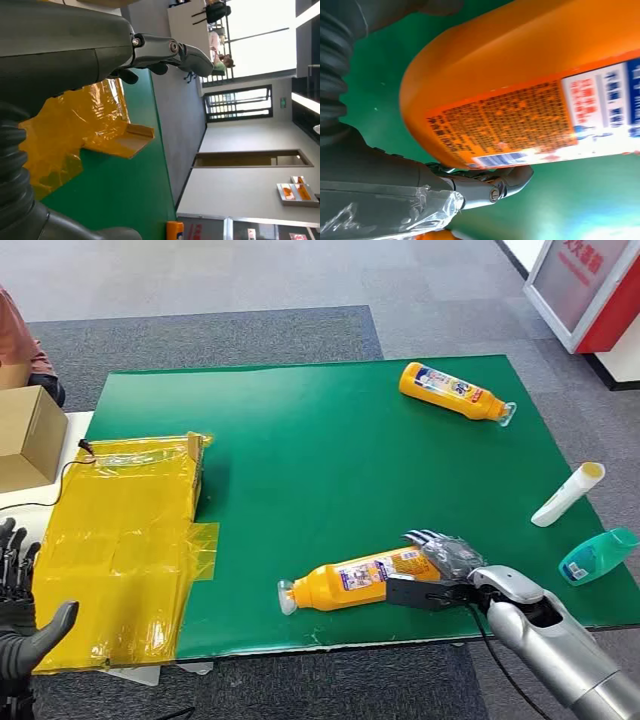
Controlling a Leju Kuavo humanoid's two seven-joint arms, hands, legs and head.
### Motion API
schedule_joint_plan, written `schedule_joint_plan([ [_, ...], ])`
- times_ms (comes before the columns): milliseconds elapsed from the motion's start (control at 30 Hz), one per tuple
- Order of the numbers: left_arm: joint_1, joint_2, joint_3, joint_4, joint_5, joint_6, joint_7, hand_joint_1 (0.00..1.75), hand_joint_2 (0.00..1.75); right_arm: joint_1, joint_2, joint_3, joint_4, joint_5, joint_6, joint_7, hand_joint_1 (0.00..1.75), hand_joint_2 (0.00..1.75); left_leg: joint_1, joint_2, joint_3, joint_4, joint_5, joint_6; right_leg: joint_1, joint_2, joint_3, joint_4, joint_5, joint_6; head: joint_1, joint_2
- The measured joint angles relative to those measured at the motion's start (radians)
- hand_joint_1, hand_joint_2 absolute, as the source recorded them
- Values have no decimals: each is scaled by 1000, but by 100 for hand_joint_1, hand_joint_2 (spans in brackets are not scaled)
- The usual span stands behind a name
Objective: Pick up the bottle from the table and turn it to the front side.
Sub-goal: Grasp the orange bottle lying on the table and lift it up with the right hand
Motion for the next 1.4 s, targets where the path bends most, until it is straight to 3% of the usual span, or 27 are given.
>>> schedule_joint_plan([
  [300, -5, 9, -24, 13, 8, 13, 0, 0, 175, -41, 13, 54, 38, -21, 13, 0, 0, 175, 0, 0, 0, 0, 0, 0, 0, 0, 0, 0, 0, 0, 0, 0],
  [333, -5, 9, -25, 15, 8, 13, 0, 0, 175, -47, 14, 59, 44, -22, 13, 0, 10, 175, 0, 0, 0, 0, 0, 0, 0, 0, 0, 0, 0, 0, 0, 0],
  [433, -6, 12, -30, 20, 9, 14, 0, 0, 175, -62, 16, 75, 63, -25, 11, -5, 140, 175, 0, 0, 0, 0, 0, 0, 0, 0, 0, 0, 0, 0, 0, 0],
  [467, -6, 13, -33, 21, 9, 15, 0, 0, 175, -67, 17, 79, 68, -25, 10, -8, 175, 175, 0, 0, 0, 0, 0, 0, 0, 0, 0, 0, 0, 0, 0, 0],
  [1400, -9, 21, -48, 36, 20, 22, 2, 0, 175, -88, 24, 109, 102, -90, -17, -10, 175, 175, 0, 0, 1, 0, 2, 0, 0, 0, 1, 0, 1, -1, 0, 0],
])
